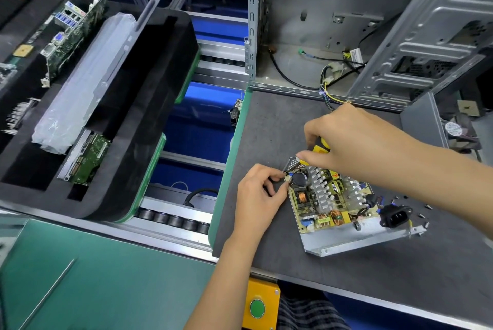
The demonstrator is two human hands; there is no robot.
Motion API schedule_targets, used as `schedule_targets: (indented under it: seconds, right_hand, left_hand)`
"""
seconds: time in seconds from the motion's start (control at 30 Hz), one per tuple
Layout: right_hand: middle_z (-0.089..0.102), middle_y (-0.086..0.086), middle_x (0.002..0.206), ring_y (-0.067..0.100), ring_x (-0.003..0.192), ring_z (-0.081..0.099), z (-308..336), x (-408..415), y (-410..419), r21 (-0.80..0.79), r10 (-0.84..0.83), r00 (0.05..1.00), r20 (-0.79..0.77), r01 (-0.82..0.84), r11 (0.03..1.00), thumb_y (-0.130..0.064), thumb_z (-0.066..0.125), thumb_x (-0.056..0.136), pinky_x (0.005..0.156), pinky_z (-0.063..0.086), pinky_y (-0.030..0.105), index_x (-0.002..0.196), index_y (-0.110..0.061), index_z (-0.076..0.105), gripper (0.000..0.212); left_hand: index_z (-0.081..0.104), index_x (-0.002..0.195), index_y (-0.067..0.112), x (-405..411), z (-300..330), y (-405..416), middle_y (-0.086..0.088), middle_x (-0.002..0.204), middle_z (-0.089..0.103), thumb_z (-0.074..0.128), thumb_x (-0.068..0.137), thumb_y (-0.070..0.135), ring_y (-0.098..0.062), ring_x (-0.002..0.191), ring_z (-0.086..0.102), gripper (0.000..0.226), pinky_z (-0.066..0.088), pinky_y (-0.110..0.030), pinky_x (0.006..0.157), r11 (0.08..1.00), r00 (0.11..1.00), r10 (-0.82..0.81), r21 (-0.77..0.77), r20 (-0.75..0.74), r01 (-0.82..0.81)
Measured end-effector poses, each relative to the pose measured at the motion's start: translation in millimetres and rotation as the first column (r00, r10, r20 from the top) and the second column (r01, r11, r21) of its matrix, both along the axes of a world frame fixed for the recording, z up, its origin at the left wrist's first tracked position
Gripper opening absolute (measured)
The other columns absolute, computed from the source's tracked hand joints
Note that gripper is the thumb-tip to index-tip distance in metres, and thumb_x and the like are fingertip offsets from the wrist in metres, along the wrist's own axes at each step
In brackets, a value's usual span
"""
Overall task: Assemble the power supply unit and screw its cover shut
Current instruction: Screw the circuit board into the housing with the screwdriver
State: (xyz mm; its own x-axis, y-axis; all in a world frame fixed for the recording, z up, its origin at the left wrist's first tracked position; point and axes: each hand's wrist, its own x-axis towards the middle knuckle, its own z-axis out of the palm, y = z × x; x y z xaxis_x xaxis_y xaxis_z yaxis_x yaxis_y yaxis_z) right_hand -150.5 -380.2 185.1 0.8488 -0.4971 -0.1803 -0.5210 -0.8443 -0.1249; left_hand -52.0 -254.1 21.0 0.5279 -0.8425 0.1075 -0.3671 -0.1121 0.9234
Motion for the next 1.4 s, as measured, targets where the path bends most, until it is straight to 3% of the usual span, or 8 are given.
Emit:
schedule_targets:
  seconds: [0.4, 0.73, 1.4]
  right_hand:
    - [0.037, -0.004, 0.060, 0.026, 0.068, 0.052, 3.3, -0.4, 2.0, -0.024, 0.013, 0.999, -0.036, -0.014, 1.000, -0.048, 0.056, 0.087, 0.055, 0.035, 0.029, 0.084, -0.019, 0.059, 0.029]
    - [0.041, -0.003, 0.060, 0.029, 0.071, 0.058, 3.7, 2.8, 2.4, -0.024, 0.024, 0.999, -0.021, -0.025, 0.999, -0.046, 0.057, 0.086, 0.055, 0.042, 0.031, 0.082, -0.016, 0.060, 0.031]
    - [0.038, -0.003, 0.060, 0.029, 0.073, 0.058, 3.9, 7.5, 1.7, -0.032, 0.041, 0.998, -0.054, -0.043, 0.999, -0.047, 0.058, 0.086, 0.056, 0.040, 0.030, 0.084, -0.016, 0.061, 0.031]
  left_hand:
    - [0.071, 0.086, 0.014, 1.6, 0.9, -1.1, 0.005, 0.084, 0.062, 0.078, 0.080, 0.013, -0.011, 0.059, 0.054, 0.009, 0.048, -0.019, 0.061, 1.000, 1.000, 0.001, 0.019, 0.012, -0.001]
    - [0.072, 0.087, 0.013, 2.0, 0.7, -1.3, 0.005, 0.084, 0.062, 0.077, 0.080, 0.013, -0.010, 0.059, 0.054, 0.009, 0.045, -0.015, 0.061, 1.000, 0.999, -0.012, 0.030, 0.047, 0.011]
    - [0.071, 0.087, 0.013, 3.6, 0.3, 0.1, 0.004, 0.086, 0.061, 0.077, 0.081, 0.011, -0.009, 0.060, 0.054, 0.009, 0.043, -0.012, 0.059, 1.000, 1.000, -0.014, 0.021, 0.023, 0.013]
